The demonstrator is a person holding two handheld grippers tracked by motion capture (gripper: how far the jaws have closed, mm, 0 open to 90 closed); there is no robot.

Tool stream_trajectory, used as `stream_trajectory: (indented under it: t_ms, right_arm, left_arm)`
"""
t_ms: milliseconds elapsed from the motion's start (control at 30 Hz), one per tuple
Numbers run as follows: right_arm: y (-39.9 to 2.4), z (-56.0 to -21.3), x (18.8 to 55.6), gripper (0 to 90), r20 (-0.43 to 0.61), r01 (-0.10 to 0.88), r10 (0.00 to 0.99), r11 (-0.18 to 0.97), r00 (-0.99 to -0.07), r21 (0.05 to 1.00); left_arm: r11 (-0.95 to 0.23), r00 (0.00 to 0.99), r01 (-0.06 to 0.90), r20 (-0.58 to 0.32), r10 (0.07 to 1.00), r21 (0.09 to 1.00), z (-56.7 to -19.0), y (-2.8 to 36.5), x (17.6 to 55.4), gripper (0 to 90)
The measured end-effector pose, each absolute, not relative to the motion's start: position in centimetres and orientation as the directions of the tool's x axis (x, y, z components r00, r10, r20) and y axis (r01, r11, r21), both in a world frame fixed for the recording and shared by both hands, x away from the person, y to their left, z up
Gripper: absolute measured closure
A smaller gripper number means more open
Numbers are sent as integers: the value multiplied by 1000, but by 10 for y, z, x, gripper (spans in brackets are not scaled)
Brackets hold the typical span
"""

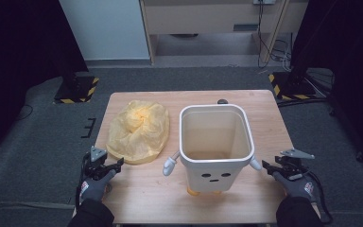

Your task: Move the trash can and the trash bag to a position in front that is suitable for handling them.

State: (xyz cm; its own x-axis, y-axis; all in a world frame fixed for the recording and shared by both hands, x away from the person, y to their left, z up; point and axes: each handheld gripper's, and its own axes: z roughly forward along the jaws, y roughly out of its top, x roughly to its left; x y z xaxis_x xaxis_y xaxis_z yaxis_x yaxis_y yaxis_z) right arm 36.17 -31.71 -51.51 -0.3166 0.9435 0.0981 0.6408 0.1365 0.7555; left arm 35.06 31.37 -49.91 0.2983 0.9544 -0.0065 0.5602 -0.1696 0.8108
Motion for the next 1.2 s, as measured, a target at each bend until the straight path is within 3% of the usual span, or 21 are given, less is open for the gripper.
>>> stream_trajectory:
  t_ms: [367, 500, 867, 1200]
  right_arm:
    - [-304, -460, 356, 392, 95, 485, 923, 106, -372, 868]
    - [-296, -443, 353, 398, 38, 458, 913, 167, -406, 873]
    - [-287, -393, 334, 397, 58, 377, 879, 143, -473, 915]
    - [-267, -362, 313, 411, -6, 333, 795, 260, -607, 906]
  left_arm:
    - [-133, 383, 408, -37, 923, 903, -456, 295, 335, 260]
    - [-103, 403, 376, -63, 913, 921, -439, 293, 326, 282]
    - [-74, 477, 289, -76, 875, 955, -398, 268, 306, 312]
    - [-111, 569, 229, -41, 821, 967, -376, 231, 285, 347]
